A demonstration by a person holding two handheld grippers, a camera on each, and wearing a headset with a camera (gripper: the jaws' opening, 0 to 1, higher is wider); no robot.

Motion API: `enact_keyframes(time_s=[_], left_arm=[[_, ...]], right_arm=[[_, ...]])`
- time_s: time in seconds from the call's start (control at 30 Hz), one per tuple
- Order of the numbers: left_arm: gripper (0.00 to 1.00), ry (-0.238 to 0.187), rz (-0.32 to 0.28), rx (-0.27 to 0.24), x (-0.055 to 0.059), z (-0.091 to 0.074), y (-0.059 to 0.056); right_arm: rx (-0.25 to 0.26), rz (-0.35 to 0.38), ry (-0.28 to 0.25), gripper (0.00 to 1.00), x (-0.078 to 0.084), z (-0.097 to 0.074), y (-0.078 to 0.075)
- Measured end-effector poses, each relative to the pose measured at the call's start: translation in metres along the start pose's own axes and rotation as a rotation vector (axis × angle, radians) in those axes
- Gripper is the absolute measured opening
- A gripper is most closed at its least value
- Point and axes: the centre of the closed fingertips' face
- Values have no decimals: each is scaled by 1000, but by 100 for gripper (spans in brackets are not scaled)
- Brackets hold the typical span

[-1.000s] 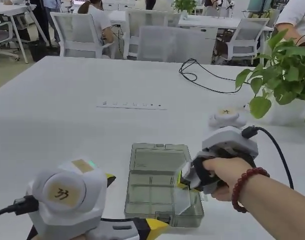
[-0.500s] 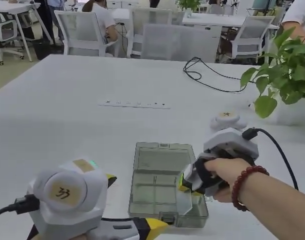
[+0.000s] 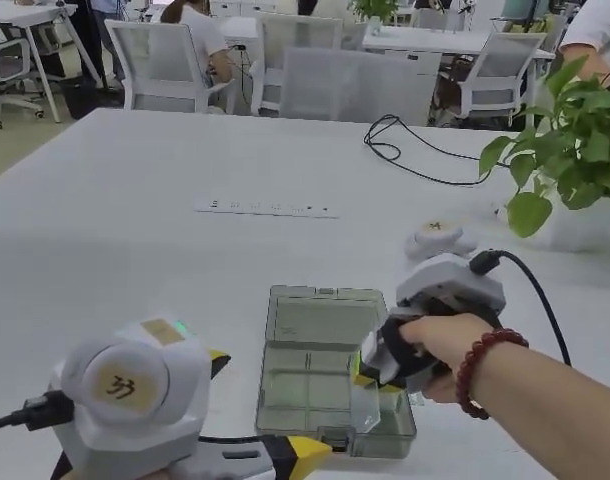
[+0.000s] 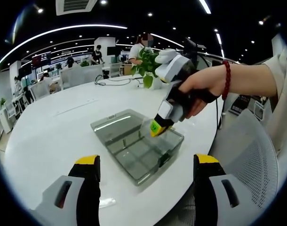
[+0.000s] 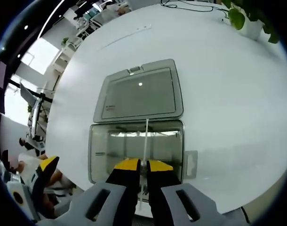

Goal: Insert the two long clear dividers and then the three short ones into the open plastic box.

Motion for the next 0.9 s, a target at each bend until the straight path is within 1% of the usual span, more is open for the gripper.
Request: enact_keyframes(time_s=[0.13,0.47,0.63,0.9], left_arm=[[82,-5,-5,-1,-2,0,1],[82,-1,-5,0,-1,-1,1],[82,-3,-9,-2,-2,-2,3],[81,-3,-13,-1,-1,-2,3]], right_arm=[[11,-18,12,7,0,0,1],[10,-15,52,7,-1,-2,-1],[15,-29,65,7,-1,-2,0],[14,-22,78,7,-1,-3,-2]])
Point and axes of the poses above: the centre of the closed fingertips' face, and the gripper's own axes: z roughly forward along the fingers, y roughly to its left, x roughly out of its underside, and after that the axes turned 10 degrees about -x, right-handed
